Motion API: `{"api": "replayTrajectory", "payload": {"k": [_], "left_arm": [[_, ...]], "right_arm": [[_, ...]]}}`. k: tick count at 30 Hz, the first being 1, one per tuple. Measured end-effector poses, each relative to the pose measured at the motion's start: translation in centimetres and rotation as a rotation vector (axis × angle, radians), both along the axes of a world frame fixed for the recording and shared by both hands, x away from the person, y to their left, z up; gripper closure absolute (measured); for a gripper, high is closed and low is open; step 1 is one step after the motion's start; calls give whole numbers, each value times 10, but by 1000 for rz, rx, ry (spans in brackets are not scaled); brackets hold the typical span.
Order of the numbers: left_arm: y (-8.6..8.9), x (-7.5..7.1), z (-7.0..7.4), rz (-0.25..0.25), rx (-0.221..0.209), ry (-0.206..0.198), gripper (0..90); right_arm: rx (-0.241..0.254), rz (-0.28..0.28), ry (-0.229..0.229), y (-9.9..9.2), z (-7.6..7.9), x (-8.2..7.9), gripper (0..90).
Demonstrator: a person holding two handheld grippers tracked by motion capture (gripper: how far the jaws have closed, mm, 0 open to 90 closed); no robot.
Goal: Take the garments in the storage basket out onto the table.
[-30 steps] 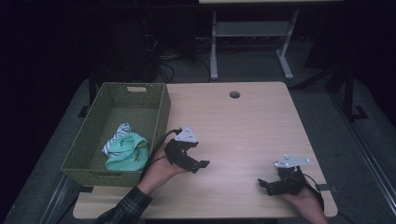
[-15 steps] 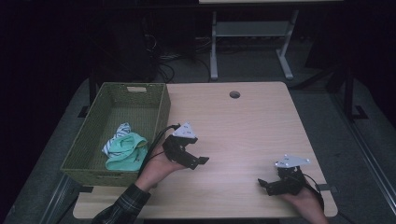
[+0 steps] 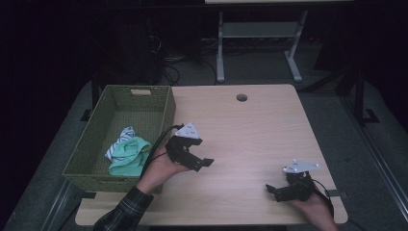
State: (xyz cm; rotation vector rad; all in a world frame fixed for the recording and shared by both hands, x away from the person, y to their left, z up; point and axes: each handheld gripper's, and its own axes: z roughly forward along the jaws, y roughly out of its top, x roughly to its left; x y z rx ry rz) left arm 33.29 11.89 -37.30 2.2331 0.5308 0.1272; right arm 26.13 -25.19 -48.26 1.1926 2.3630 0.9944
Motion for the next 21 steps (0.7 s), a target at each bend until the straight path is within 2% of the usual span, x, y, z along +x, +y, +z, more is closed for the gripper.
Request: {"api": "replayTrajectory", "payload": {"k": [21], "left_arm": [[16, 9, 20, 29, -16, -13, 139]], "right_arm": [[0, 0, 0, 0, 0, 0, 7]]}}
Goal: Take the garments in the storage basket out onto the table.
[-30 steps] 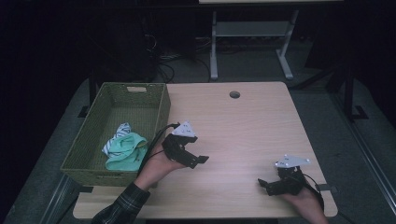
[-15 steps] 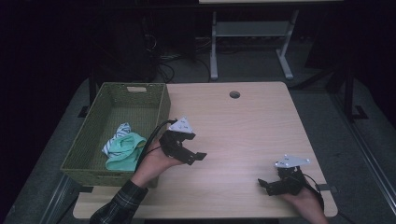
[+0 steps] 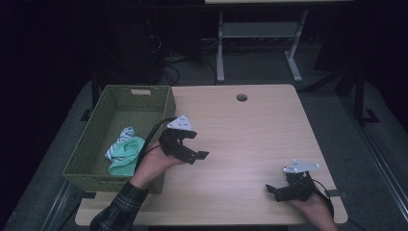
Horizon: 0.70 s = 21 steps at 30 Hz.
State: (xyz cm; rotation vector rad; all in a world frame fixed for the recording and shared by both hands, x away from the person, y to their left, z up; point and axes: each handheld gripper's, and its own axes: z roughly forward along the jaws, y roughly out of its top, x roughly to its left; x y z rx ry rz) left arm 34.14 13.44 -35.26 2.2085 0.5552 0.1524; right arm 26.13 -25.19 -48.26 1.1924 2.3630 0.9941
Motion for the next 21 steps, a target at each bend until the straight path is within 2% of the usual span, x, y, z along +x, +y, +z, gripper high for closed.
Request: {"api": "replayTrajectory", "payload": {"k": [9, 17, 21], "left_arm": [[10, 2, 5, 15, -3, -11, 139], [19, 4, 6, 39, -3, 6, 141], [27, 6, 6, 51, -7, 0, 141]], "right_arm": [[0, 0, 0, 0, 0, 0, 7], [0, 0, 0, 0, 0, 0, 7], [0, 0, 0, 0, 0, 0, 7]]}}
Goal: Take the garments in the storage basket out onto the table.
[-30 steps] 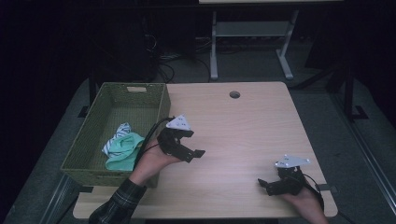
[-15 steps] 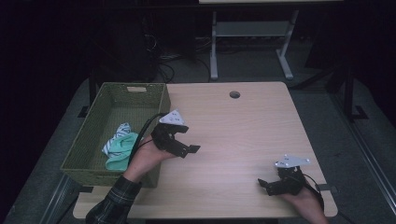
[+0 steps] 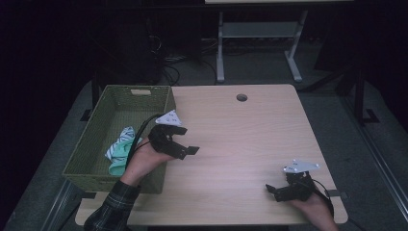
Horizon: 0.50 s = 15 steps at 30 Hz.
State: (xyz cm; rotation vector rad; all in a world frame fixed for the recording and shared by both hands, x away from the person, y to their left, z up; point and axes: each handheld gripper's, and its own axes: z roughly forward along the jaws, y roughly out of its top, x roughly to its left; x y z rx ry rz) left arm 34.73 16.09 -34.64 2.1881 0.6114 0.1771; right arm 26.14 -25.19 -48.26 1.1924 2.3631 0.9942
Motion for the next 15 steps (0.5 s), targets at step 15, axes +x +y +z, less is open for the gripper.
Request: {"api": "replayTrajectory", "payload": {"k": [15], "left_arm": [[19, 1, 3, 29, 4, -18, 141]], "right_arm": [[0, 0, 0, 0, 0, 0, 7]]}}
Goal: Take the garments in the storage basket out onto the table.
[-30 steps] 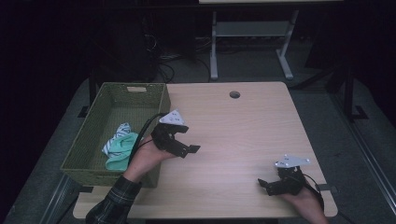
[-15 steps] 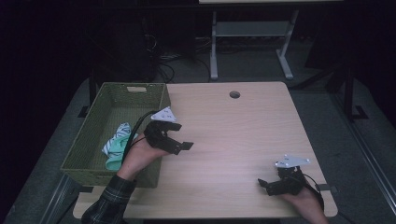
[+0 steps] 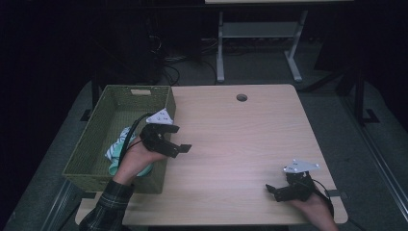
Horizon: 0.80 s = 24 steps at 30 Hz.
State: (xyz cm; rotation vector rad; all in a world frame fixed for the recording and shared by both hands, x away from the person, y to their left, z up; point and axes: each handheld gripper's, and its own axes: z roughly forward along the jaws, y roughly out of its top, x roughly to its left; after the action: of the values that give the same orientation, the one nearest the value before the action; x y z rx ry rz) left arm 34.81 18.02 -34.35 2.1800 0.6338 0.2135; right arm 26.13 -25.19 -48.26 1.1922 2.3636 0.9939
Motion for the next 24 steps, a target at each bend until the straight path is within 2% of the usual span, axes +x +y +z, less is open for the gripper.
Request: {"api": "replayTrajectory", "payload": {"k": [7, 24], "left_arm": [[9, 1, -1, 19, 8, -10, 140], [36, 4, -1, 89, -9, -19, 141]], "right_arm": [[0, 0, 0, 0, 0, 0, 7], [0, -1, 1, 0, 0, 0, 7]]}}
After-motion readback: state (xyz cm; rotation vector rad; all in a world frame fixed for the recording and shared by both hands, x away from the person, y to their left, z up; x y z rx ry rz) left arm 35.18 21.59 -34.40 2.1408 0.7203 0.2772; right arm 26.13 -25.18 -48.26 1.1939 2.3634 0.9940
